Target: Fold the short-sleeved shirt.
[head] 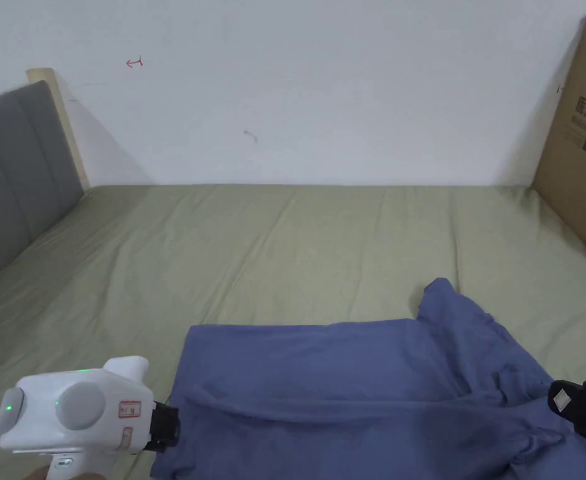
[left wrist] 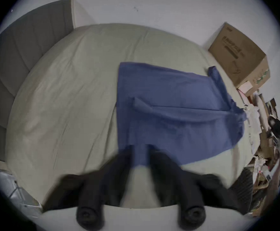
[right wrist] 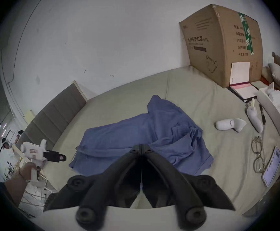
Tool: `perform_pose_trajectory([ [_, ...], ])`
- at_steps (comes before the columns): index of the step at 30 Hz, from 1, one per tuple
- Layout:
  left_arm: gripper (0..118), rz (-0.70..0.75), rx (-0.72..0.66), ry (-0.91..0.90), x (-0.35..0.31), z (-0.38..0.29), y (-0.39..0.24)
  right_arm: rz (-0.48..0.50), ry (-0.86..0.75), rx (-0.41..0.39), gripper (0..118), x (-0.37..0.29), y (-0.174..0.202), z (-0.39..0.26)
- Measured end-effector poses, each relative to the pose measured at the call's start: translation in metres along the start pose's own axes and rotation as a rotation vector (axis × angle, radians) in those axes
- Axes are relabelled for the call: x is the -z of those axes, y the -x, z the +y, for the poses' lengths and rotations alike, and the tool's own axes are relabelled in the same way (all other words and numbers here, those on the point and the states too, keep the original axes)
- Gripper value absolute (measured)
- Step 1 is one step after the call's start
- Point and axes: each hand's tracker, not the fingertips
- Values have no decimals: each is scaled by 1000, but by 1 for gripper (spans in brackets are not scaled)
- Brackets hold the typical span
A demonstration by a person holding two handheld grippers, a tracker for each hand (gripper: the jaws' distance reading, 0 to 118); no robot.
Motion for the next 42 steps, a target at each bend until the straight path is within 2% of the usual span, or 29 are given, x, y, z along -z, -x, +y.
perform_pose_trajectory([
  [1, 106, 25, -10, 8, 4, -3, -7, -4, 6, 1, 0, 1, -1, -1],
  [2, 118, 25, -6, 17, 14, -4, -6, -8, 13, 1, 0, 1, -2, 0],
  [7, 117, 115, -5, 93, 57, -16, 1, -31, 51, 7, 0, 7, -10, -3],
  [10, 114, 100, -15, 140, 77, -26, 1, -45, 67, 16, 0, 12, -16, -3],
  [11, 107, 120, 30, 91, 69, -28, -4, -50, 71, 19, 0, 13, -19, -4],
  [13, 103, 81, 35, 15, 50, -30, -15, -64, 75, 25, 0, 13, -24, -5],
  [14, 92, 68, 43, -27, 40, -32, -17, -71, 75, 25, 0, 13, -23, -5],
  [16, 13, -40, 30, -93, 25, -34, -16, -83, 75, 29, 0, 13, -28, -4],
  [17, 2, -55, 14, -115, 16, -33, -20, -91, 74, 31, 0, 13, -31, -2],
  [21, 2, -34, 37, -138, -4, -26, -21, -117, 68, 32, 1, 11, -47, 6],
  [22, 2, -50, 22, -155, -10, -25, -18, -118, 65, 35, 12, 11, -53, 10],
  [23, 2, -64, 8, -169, -15, -25, -16, -116, 63, 40, 43, 13, -60, 12],
  [24, 2, -70, -2, -175, -20, -24, -15, -133, 88, 47, 101, 19, -67, 15],
  [25, 2, -74, -7, -179, -23, -23, -14, -159, 147, 57, 118, 28, -76, 15],
  [26, 2, -75, -10, -185, -26, -22, -14, -158, 170, 132, 117, 30, -81, 8],
  [27, 2, -77, -15, -193, -28, -22, -14, -160, 185, 93, 117, 40, -92, 8],
  [31, 2, -89, -42, -202, -32, -22, -16, -316, 378, 152, 116, 82, -134, -1],
  [33, 2, -79, -52, -189, -29, -22, -16, -305, 449, 173, 114, 95, -142, -4],
  [34, 2, -72, -55, -179, -27, -23, -16, -297, 488, 160, 109, 108, -158, -10],
  [35, 2, -67, -58, -171, -25, -24, -15, -298, 509, 120, 97, 113, -158, -11],
  [37, 2, -66, -63, -155, -18, -26, -14, -296, 535, 23, 29, 119, -153, -11],
  [38, 2, -63, -65, -148, -17, -27, -14, -316, 537, -30, 11, 116, -133, -15],
  [39, 2, -62, -67, -144, -16, -28, -14, -305, 544, -50, 11, 116, -128, -15],
  [40, 2, -62, -70, -143, -17, -29, -13, -253, 541, -30, 10, 114, -124, -15],
  [42, 2, -68, -80, -152, -20, -29, -13, -261, 520, -69, 10, 106, -113, -11],
])
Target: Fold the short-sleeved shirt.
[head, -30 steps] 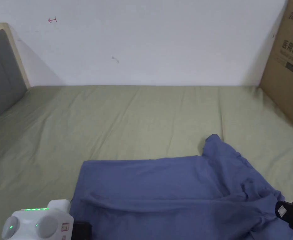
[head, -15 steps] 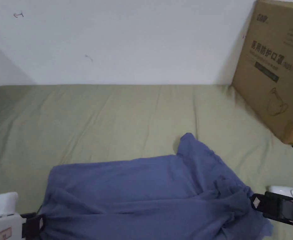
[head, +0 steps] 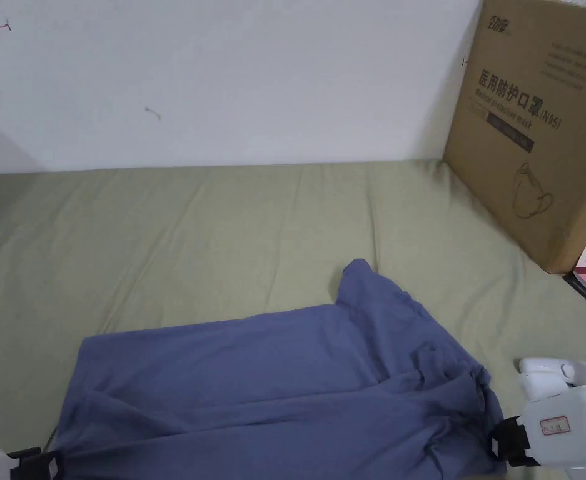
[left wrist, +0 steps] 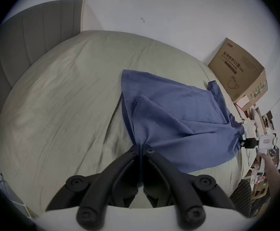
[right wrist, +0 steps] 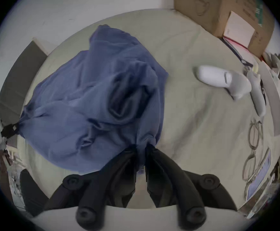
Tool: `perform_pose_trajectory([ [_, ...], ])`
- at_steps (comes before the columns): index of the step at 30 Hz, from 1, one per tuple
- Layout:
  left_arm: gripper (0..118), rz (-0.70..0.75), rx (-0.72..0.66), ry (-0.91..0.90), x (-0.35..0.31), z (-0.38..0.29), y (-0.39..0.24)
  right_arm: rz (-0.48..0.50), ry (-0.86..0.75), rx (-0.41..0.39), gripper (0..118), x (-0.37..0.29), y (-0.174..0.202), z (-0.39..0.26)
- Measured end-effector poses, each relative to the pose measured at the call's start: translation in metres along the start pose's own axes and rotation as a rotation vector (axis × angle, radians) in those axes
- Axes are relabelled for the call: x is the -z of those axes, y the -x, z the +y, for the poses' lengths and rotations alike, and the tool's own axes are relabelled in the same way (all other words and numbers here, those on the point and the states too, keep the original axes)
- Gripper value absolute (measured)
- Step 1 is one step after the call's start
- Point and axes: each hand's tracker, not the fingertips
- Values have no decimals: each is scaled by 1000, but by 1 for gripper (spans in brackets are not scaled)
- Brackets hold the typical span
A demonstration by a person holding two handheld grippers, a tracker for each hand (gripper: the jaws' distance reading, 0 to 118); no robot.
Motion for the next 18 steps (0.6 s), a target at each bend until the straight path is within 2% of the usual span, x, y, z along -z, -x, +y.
perform_pose_trajectory([
  [3, 2, -13, -29, -24, -13, 3, 3, -29, -69, -37, 10, -26, 3, -3],
  [9, 2, 8, 12, -53, -61, -9, 5, 29, -102, -2, 10, -96, -13, -36],
  [15, 2, 3, -8, 116, -76, -57, 22, 55, -14, 44, 10, -118, -13, -95],
  [18, 2, 21, -5, 155, -67, -78, 29, 51, 38, 24, 10, -99, -11, -112],
])
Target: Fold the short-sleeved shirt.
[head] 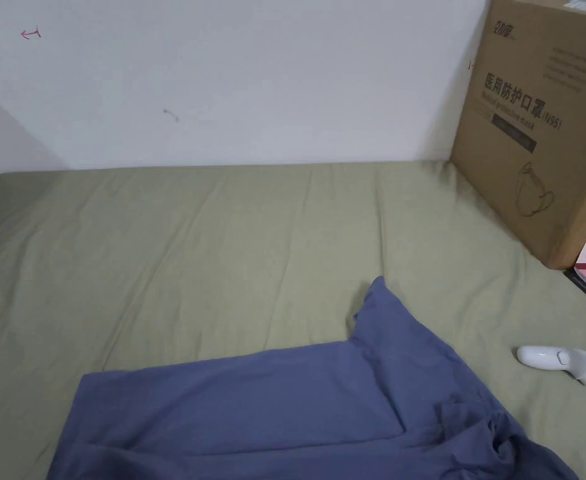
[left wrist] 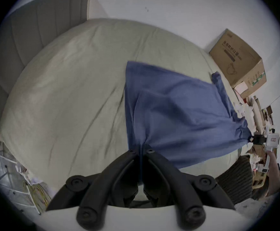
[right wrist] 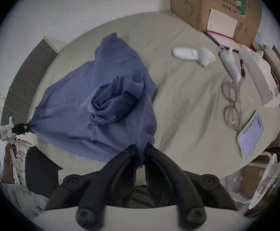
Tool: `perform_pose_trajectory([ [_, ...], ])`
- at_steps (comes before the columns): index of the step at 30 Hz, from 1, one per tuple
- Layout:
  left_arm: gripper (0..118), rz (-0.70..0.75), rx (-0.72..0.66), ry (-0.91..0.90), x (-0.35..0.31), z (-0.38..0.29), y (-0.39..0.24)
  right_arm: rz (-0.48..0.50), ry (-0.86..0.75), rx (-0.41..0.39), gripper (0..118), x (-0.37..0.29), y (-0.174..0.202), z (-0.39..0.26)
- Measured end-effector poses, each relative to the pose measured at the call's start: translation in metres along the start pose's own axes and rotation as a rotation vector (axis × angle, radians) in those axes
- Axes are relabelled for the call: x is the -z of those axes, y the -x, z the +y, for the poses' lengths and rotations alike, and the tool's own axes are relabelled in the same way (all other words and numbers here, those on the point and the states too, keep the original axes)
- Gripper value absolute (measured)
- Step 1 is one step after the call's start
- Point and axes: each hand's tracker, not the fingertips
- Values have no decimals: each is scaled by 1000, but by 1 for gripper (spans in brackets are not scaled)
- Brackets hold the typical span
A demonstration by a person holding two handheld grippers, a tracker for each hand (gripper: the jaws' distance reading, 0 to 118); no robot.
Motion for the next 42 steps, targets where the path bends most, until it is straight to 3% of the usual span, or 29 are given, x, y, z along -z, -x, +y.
perform_pose_trajectory([
  [2, 14, -24, -25, -2, 3, -5, 3, -24, -10, -1, 11, 6, 4, -6],
  [3, 34, -16, -29, -7, 1, -5, 2, -32, -25, -1, 18, 6, 6, -8],
  [4, 58, 0, -27, -34, -4, -5, 0, -43, -46, -4, 36, 2, 11, -8],
  [5, 88, 3, -9, -57, -8, -4, -1, -47, -64, 1, 69, -1, 14, -8],
  [6, 118, 8, 2, -75, -13, -2, -3, -46, -79, 5, 114, -4, 13, -7],
  [14, 116, -80, 42, -308, -68, 28, -31, -11, -311, 30, 117, -49, 44, 27],
  [16, 115, -142, 59, -362, -81, 41, -44, 67, -386, 27, 116, -58, 60, 45],
  [17, 111, -160, 70, -401, -84, 52, -52, 93, -449, 30, 115, -62, 68, 53],
  [18, 99, -183, 84, -438, -88, 62, -61, 119, -494, 21, 112, -66, 78, 65],
  [19, 79, -194, 103, -457, -90, 73, -70, 148, -530, 11, 105, -68, 87, 78],
  [20, 50, -198, 117, -471, -91, 83, -78, 168, -564, 5, 91, -69, 96, 91],
  [21, 8, -185, 134, -470, -87, 99, -83, 181, -593, -7, 53, -69, 106, 105],
  [22, 2, -148, 158, -476, -84, 111, -89, 185, -619, -16, 17, -68, 114, 116],
  [23, 1, -149, 168, -479, -82, 121, -94, 178, -636, -22, 2, -66, 123, 128],
  [27, 1, -18, 164, -360, -44, 179, -79, 217, -684, -33, 2, -64, 146, 162],
  [32, 2, 25, 161, -17, 57, 225, -32, 220, -662, -84, 2, -46, 155, 181],
  [33, 13, 45, 148, -13, 75, 224, -23, 220, -645, -87, 2, -39, 154, 183],
  [34, 40, 53, 137, -29, 93, 224, -17, 218, -623, -86, 2, -31, 154, 184],
  [35, 83, 74, 127, -27, 110, 224, -13, 214, -599, -76, 2, -22, 153, 185],
  [36, 118, 80, 132, -11, 128, 223, -9, 208, -569, -64, 2, -14, 151, 185],
  [42, 111, 107, 174, 126, 197, 202, 15, 181, -441, -39, 2, 32, 137, 186],
])
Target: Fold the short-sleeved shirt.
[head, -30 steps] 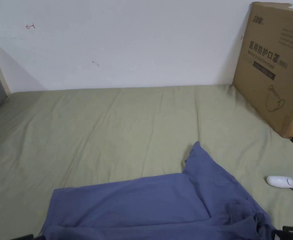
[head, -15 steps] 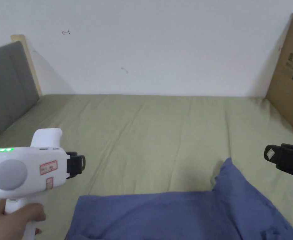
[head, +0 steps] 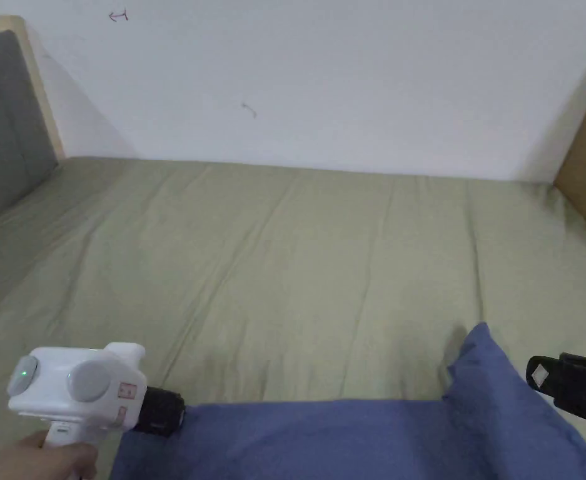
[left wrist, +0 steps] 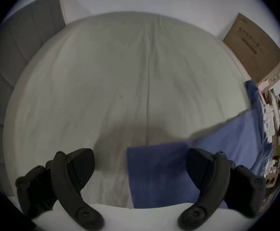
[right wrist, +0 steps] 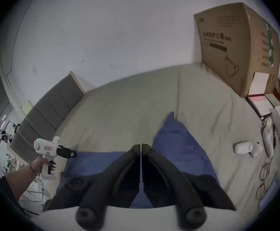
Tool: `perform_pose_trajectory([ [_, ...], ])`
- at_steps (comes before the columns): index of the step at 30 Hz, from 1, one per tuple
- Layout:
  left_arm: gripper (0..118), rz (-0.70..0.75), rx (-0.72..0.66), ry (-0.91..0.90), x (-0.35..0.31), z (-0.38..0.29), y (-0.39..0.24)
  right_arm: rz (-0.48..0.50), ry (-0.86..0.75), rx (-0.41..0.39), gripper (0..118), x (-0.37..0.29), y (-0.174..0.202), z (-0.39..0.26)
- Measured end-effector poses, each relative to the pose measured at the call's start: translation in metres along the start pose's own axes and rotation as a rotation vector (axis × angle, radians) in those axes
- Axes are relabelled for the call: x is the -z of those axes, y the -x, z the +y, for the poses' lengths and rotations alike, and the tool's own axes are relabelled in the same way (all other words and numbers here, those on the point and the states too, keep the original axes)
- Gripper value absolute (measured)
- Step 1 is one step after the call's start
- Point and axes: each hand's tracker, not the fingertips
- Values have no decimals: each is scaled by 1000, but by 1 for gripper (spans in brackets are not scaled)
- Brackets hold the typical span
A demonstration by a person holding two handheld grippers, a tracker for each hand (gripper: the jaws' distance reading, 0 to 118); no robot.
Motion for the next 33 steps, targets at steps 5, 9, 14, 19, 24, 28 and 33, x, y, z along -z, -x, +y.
perform_pose_trajectory([
  [5, 62, -34, 152, -165, -41, -12, -25, -21, 43, -13, 2, 19, -18, -1],
  [9, 2, -46, 229, -195, -71, -17, -39, -93, 86, -75, 2, 43, -36, 10],
  [14, 2, -77, 150, -278, -120, -20, -46, -183, 238, -63, 114, 107, -89, 31],
  [19, 2, -73, 127, -298, -133, -20, -39, -265, 360, -9, 118, 163, -137, 25],
  [24, 2, -74, 111, -261, -120, -19, -38, -276, 508, -70, 101, 193, -128, 16],
  [28, 2, -82, 82, -232, -109, -17, -34, -241, 439, -181, 13, 173, -109, 20],
  [33, 2, -192, -92, -259, -106, -18, -20, -196, 302, -98, 0, 131, -115, 31],
])
